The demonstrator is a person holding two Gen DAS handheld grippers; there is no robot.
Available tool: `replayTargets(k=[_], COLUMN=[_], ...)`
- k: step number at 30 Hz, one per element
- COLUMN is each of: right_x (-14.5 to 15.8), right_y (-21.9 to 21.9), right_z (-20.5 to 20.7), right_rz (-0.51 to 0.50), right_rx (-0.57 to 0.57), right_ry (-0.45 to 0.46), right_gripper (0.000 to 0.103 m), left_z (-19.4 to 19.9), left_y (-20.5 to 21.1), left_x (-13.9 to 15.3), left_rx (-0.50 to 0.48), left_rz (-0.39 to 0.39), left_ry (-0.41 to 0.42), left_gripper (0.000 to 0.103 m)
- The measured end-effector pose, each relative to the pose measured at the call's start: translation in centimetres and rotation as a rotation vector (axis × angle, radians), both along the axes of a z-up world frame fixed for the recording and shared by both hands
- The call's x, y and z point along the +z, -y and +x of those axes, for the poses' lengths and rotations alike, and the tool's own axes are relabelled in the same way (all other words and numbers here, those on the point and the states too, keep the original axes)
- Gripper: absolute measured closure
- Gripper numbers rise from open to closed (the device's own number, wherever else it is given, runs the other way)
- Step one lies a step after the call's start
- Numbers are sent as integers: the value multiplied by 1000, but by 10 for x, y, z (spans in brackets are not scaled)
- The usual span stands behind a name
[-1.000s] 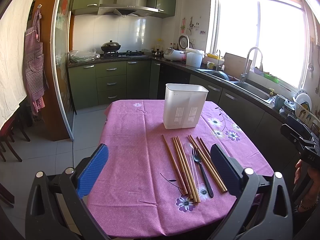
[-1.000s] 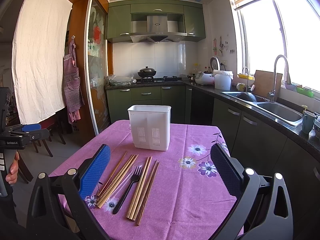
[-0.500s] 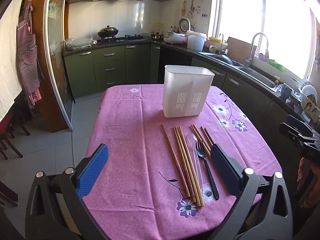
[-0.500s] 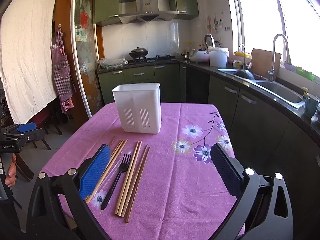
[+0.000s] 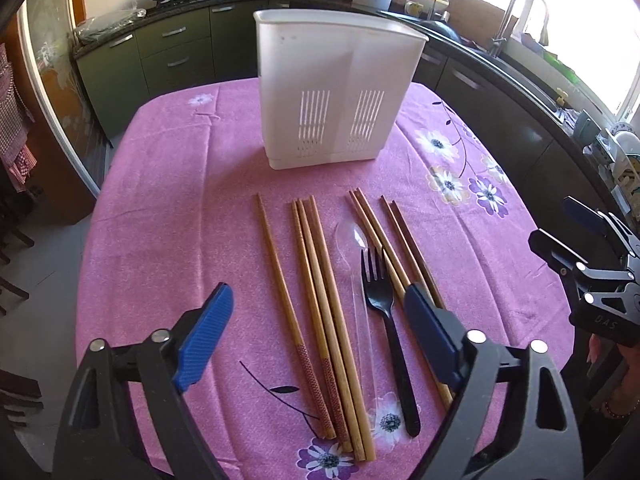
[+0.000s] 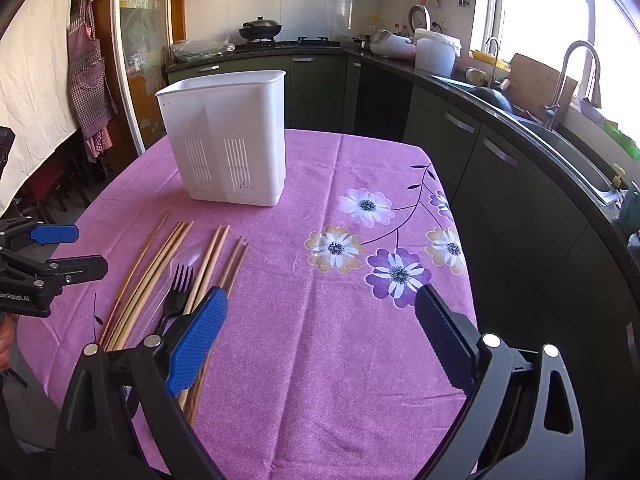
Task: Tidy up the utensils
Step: 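Lower the left gripper onto the clear plastic spoon, close and lift it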
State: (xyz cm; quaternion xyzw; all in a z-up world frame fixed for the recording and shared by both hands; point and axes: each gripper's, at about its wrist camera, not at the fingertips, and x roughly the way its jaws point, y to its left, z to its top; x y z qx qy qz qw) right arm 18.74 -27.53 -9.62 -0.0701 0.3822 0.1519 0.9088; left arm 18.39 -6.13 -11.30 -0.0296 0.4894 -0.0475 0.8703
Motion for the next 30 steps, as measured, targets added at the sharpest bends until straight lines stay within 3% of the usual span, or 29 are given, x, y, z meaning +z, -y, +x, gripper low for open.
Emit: replayTargets(k=[2, 6, 16, 20, 30], right_x=[-3, -8, -11, -10, -10], right_y=[1, 1, 6, 6, 6], right_z=[6, 11, 13, 12, 12], right_rz=[2, -1, 13, 16, 23], right_rx=[-5, -4, -3, -1, 7], right_ry=[-12, -28, -36, -36, -38], right_gripper=[24, 29, 29, 29, 27], left_z=[9, 25, 44, 46, 56], left_y=[7, 19, 30, 39, 37], left_x=[-6, -17, -39, -42, -51], left_rx=[-16, -39, -80, -104, -96], left_rz=[-9, 10, 29, 43, 78], left_ry=[-36, -84, -183, -195, -221], left_gripper=[33, 47, 80, 88, 89])
